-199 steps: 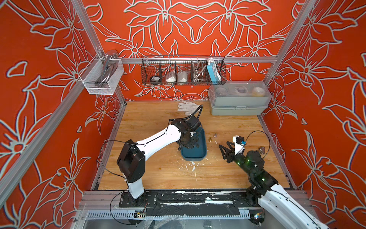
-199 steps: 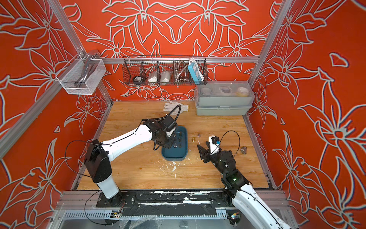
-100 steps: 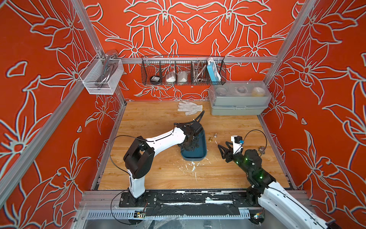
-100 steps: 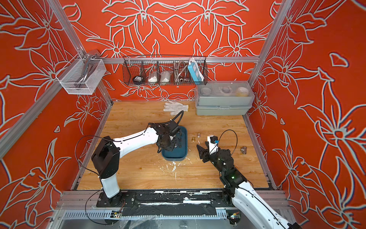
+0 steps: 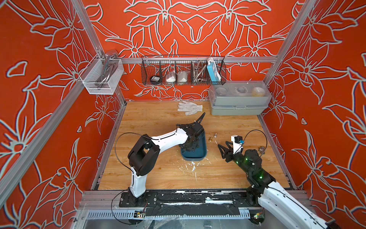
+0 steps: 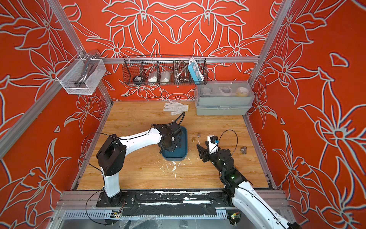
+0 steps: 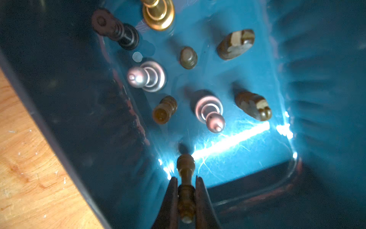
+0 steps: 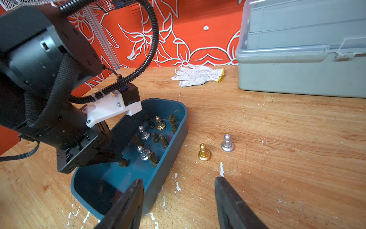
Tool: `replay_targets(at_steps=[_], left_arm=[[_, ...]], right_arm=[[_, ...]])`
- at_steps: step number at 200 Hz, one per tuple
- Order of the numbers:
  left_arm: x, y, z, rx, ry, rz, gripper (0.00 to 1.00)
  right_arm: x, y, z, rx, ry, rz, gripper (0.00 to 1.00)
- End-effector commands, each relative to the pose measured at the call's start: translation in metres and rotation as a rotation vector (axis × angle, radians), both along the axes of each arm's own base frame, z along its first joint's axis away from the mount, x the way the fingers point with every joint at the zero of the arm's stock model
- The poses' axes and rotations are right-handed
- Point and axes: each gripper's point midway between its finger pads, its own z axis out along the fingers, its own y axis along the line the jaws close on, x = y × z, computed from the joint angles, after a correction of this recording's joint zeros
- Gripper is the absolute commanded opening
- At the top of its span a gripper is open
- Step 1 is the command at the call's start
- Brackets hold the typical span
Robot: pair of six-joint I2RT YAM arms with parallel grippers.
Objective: Put the chess pieces into the storage box
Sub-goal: Place the chess piece in the storage box.
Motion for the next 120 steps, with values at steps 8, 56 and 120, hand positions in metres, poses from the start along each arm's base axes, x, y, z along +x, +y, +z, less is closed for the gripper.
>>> replay_targets(at_steps=[8, 56, 120], left_arm=[[-0.001, 0.003, -0.007, 0.031, 0.004, 0.005, 0.00], [-0.002, 0.006, -0.016, 0.050, 0.018, 0.006, 0.00], [-0.002, 0.007, -0.020, 0.061, 0.019, 0.012, 0.04]], right_arm=[[0.001, 0.000, -0.001, 0.014, -0.006, -0.009, 0.61], [0.001, 0.000, -0.001, 0.016, -0.003, -0.009, 0.61], [0.001, 0.000, -0.002, 0.019, 0.002, -0.010, 0.61]])
